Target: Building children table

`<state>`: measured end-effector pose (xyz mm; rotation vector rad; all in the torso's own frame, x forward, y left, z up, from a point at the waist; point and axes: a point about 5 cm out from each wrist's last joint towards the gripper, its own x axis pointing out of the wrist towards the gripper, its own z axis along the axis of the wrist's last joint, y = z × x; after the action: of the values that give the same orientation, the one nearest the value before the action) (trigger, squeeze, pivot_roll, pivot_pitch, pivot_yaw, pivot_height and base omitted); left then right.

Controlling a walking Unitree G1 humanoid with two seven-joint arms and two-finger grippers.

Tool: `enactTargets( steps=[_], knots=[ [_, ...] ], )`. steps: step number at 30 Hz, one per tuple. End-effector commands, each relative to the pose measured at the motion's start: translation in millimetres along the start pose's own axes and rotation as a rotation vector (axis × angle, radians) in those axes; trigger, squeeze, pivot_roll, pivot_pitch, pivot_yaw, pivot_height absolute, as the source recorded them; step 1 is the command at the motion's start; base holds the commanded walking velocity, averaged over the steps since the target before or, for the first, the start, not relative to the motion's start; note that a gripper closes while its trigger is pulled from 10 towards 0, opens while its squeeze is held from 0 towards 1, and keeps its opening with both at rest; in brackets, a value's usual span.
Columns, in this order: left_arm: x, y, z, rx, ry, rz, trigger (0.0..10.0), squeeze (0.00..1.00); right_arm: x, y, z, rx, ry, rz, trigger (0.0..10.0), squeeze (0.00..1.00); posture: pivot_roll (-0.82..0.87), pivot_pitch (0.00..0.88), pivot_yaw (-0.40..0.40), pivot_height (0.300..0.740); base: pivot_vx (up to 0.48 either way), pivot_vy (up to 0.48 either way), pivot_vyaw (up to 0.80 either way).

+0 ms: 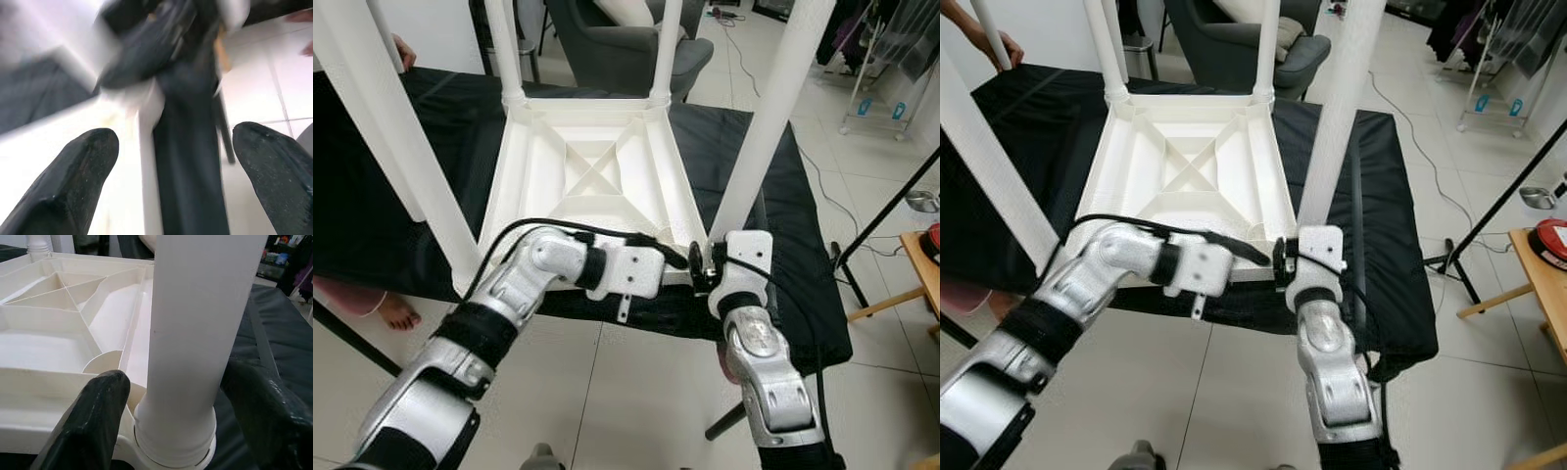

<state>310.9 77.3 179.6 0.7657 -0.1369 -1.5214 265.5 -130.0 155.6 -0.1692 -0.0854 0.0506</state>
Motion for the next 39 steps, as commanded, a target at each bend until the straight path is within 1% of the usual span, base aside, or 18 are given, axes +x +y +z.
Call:
enactTargets(
  steps=[1, 8, 12, 14, 16, 18, 23, 24, 25, 26, 27, 30, 31, 34, 35, 36, 37, 39],
  knots=[
    [-2.3, 14.5, 0.5, -0.006, 0.006, 0.289, 10.0, 0.00, 0.6, 2.7, 6.9, 0.018, -0.041, 0.020, 10.0, 0.00, 0.14, 0.000, 0.000, 0.740, 0.000, 0.000, 0.00],
    [-3.1, 14.9, 0.0, -0.008, 0.008, 0.302, 10.0, 0.00, 1.1, 2.2, 7.2, 0.019, -0.043, 0.017, 10.0, 0.00, 0.14, 0.000, 0.000, 0.740, 0.000, 0.000, 0.00],
    [-4.7, 15.0, 0.4, -0.056, -0.005, 0.361, 10.0, 0.00, 0.5, 2.5, 7.2, 0.017, -0.045, 0.017, 10.0, 0.00, 0.14, 0.000, 0.000, 0.740, 0.000, 0.000, 0.00],
    [-7.0, 12.2, -0.7, -0.121, 0.005, 0.411, 10.0, 0.00, -1.6, 0.1, 4.8, 0.013, -0.044, 0.018, 10.0, 0.00, 0.14, 0.000, 0.000, 0.740, 0.000, 0.000, 0.00],
    [-10.7, 3.8, -5.3, -0.179, 0.055, 0.444, 10.0, 0.00, -4.4, -3.9, 1.1, 0.004, -0.043, 0.020, 10.0, 0.00, 0.14, 0.000, 0.000, 0.740, 0.000, 0.000, 0.00],
    [-12.7, -0.4, -7.8, -0.199, 0.081, 0.454, 10.0, 0.00, -5.6, -5.6, -0.3, 0.001, -0.042, 0.021, 10.0, 0.00, 0.14, 0.000, 0.000, 0.740, 0.000, 0.000, 0.00],
    [-17.7, -8.8, -11.3, -0.258, 0.084, 0.504, 10.0, 0.00, -9.5, -11.5, -4.7, -0.003, -0.027, 0.016, 10.0, 0.00, 0.14, 0.000, 0.000, 0.740, 0.000, 0.000, 0.00],
    [-21.4, -14.8, -13.8, -0.312, 0.084, 0.530, 10.0, 0.00, -12.5, -14.8, -8.0, -0.005, -0.018, 0.014, 10.0, 0.00, 0.15, 0.000, 0.000, 0.740, 0.000, 0.000, 0.00],
    [-26.1, -21.8, -18.4, -0.374, 0.097, 0.559, 10.0, 0.00, -15.7, -17.6, -11.5, -0.005, -0.009, 0.017, 10.0, 0.00, 0.15, 0.136, -0.047, 0.740, 0.000, 0.000, 0.00],
    [-26.1, -21.8, -18.4, -0.374, 0.097, 0.559, 10.0, 0.00, -15.7, -17.6, -11.5, -0.005, -0.009, 0.017, 10.0, 0.00, 0.15, 0.136, -0.047, 0.740, 0.000, 0.000, 0.00],
    [-29.7, -26.7, -21.2, -0.415, 0.103, 0.581, 10.0, 0.00, -18.0, -18.7, -13.8, -0.001, -0.005, 0.026, 10.0, 0.00, 0.15, 0.136, -0.047, 0.740, 0.000, 0.000, 0.00],
    [-32.9, -29.8, -22.2, -0.442, 0.106, 0.602, 10.0, 0.00, -19.3, -18.8, -14.8, 0.006, -0.005, 0.040, 10.0, 0.00, 0.16, 0.140, -0.047, 0.740, 0.000, 0.000, 0.00],
    [-36.4, -32.1, -20.2, -0.478, 0.069, 0.661, 10.0, 0.00, -19.9, -16.8, -13.0, 0.020, -0.016, 0.088, 10.0, 0.00, 0.16, 0.140, -0.045, 0.740, 0.000, 0.000, 0.00],
    [-37.2, -32.7, -19.5, -0.495, 0.055, 0.688, 10.0, 0.00, -19.7, -16.0, -11.8, 0.021, -0.021, 0.104, 10.0, 0.00, 0.16, 0.139, -0.044, 0.740, 0.000, 0.000, 0.00],
    [-36.8, -34.8, -17.9, -0.528, 0.044, 0.705, 9.1, 0.00, -19.9, -15.4, -10.7, 0.022, -0.027, 0.115, 10.0, 0.00, 0.16, 0.139, -0.044, 0.740, 0.000, 0.000, 0.00],
    [-36.5, -36.4, -16.8, -0.551, 0.040, 0.714, 9.1, 0.00, -20.0, -15.0, -10.1, 0.023, -0.030, 0.120, 10.0, 0.00, 0.16, 0.139, -0.044, 0.740, 0.000, 0.000, 0.00],
    [-36.3, -37.0, -14.8, -0.559, 0.033, 0.739, 10.0, 0.00, -20.8, -13.7, -9.3, 0.024, -0.034, 0.132, 10.0, 0.00, 0.16, 0.139, -0.044, 0.740, 0.000, 0.000, 0.00],
    [-35.9, -37.9, -11.9, -0.558, 0.025, 0.747, 10.0, 0.00, -21.8, -11.8, -8.8, 0.026, -0.037, 0.142, 10.0, 0.00, 0.16, 0.138, -0.042, 0.740, 0.000, 0.000, 0.00]
  ],
)
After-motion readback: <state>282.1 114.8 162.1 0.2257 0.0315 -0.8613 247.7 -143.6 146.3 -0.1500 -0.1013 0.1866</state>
